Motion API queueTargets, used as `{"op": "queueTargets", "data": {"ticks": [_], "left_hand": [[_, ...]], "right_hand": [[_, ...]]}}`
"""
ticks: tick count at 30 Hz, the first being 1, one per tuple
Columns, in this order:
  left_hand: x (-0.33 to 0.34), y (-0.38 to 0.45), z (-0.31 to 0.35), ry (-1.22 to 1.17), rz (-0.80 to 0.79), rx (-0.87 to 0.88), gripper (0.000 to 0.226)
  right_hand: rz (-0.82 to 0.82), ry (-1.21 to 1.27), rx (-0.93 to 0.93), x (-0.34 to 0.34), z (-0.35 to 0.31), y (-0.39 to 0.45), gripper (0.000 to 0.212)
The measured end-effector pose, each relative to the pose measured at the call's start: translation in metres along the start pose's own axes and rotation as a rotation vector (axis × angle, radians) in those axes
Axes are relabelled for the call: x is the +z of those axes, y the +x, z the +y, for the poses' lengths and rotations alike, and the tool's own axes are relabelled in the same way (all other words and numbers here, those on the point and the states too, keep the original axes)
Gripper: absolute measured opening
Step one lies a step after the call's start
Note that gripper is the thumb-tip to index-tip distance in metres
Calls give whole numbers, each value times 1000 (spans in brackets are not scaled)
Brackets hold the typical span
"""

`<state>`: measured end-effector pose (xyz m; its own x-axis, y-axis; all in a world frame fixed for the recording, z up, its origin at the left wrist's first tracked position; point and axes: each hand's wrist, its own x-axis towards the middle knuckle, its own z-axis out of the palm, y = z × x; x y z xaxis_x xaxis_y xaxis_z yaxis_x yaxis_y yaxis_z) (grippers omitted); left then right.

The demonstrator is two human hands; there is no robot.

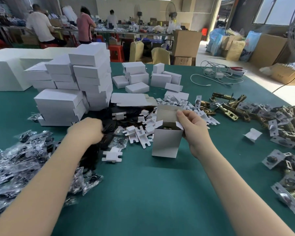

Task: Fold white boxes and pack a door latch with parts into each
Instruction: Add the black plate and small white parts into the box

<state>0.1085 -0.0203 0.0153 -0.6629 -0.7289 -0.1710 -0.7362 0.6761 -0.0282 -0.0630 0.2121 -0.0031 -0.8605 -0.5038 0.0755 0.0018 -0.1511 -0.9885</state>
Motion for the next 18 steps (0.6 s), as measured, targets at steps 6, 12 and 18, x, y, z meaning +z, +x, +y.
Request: {"op": "queueTargets", "data": {"ticks": [6,12,18], "left_hand": [[15,13,-29,19,-36,-121,29],[8,8,-29,-43,-39,-102,23],[-13,-4,-50,147,-163,-168,41]], "right_hand": [[20,16,-66,1,7,0,10],[31,41,-91,2,11,2,13],[18,47,-98,0,14,3,13]]}}
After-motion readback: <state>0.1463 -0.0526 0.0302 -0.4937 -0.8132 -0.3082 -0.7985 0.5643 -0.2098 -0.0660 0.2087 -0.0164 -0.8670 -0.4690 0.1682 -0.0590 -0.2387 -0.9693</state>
